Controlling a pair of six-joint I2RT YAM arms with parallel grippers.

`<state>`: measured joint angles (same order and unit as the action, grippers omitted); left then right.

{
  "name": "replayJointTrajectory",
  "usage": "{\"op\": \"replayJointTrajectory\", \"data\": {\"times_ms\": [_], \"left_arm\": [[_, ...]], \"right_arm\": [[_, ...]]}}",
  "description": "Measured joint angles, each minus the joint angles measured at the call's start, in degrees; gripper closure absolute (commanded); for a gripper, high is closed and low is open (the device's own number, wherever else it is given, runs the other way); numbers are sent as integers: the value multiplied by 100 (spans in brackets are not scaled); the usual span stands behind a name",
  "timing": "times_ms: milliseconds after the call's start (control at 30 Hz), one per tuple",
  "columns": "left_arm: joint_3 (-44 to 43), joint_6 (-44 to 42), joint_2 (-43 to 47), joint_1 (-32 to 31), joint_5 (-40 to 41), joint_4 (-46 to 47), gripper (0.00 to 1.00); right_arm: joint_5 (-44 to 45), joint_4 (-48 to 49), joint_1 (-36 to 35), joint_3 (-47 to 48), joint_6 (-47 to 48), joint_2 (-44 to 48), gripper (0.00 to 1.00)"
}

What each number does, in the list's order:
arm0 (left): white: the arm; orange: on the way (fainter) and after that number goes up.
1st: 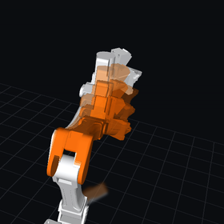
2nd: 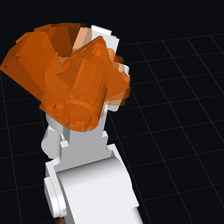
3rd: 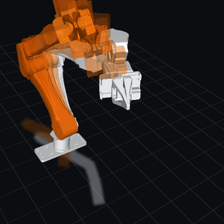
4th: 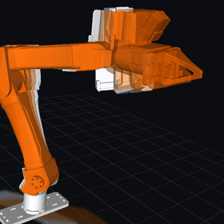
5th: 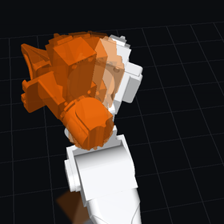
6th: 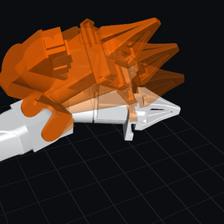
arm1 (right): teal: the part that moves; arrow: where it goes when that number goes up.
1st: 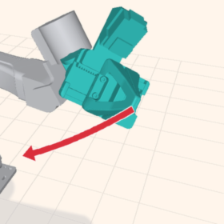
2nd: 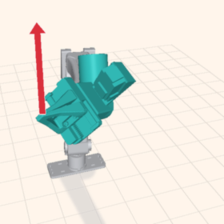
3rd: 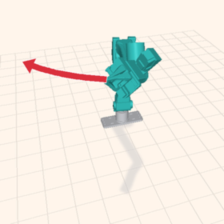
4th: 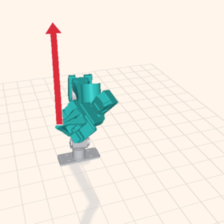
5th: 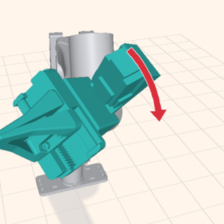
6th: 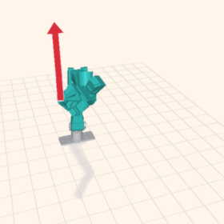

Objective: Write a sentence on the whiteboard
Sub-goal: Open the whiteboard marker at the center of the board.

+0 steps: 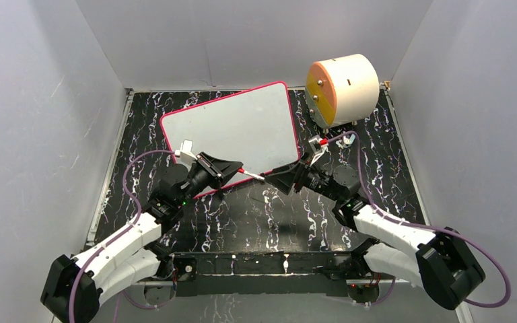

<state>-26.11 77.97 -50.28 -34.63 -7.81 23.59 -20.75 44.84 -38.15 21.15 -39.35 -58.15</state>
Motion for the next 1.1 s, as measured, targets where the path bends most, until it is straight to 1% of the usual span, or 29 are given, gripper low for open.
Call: {"op": "replayJointTrajectory", "data": {"times_ms": [200, 467, 833, 1033, 1100], "left_arm": [[170, 293, -22, 0, 15, 592, 100], [186, 411, -181, 0, 11, 896, 100], [186, 396, -199, 0, 13, 949, 100], [188, 389, -214, 0, 11, 1008, 100], [188, 385, -214, 0, 11, 1025, 100]], "right_arm": [[-553, 776, 55, 4, -870, -525, 26], [-881, 1362, 57, 7, -1475, -782, 33], [-964, 1543, 59, 92, -1716, -785, 45], [-964, 1543, 59, 92, -1784, -811, 55], [-964, 1572, 63, 92, -1801, -846, 60]]}}
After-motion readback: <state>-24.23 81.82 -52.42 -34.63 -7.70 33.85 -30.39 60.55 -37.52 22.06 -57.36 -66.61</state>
